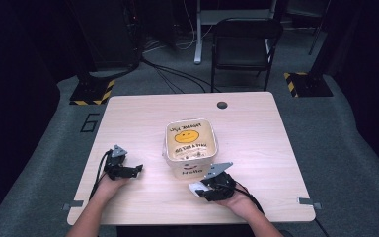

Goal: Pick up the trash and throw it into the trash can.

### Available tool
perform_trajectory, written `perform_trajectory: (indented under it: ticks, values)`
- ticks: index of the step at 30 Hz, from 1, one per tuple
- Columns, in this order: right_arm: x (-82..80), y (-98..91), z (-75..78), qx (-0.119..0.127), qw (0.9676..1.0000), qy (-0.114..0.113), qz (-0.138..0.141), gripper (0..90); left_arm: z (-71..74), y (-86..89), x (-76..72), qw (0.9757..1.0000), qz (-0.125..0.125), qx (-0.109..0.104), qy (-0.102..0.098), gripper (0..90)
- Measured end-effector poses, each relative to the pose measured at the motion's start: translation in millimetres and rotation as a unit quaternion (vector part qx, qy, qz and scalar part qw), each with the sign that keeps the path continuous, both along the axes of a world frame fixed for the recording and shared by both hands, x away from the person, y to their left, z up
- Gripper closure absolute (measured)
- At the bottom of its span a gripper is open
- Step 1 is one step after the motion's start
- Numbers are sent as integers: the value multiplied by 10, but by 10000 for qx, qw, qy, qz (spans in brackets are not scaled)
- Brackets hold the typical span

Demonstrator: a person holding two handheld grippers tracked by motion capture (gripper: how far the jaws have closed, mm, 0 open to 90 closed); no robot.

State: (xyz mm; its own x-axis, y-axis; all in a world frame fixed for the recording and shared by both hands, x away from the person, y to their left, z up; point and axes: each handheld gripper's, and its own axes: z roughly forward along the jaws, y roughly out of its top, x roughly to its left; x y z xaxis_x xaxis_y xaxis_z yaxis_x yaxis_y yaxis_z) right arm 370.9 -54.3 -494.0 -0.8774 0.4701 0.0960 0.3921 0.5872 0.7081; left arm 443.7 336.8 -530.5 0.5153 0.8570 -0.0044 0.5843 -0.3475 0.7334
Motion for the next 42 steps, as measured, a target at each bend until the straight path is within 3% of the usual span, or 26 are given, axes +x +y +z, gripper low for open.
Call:
perform_trajectory:
  ticks: [16, 28, 42]
  values:
    - [41, -189, 285, 489, 9982, 217, -286, 534, 4, 1, -5, 10000, -1, 20, 8, 59]
    - [56, -243, 410, 493, 9979, 210, -376, 529, 8, 0, -6, 10000, 3, 3, 36, 59]
    - [22, -262, 845, 489, 9973, -50, -546, 526, 8, 0, -6, 10000, 1, 7, 35, 59]
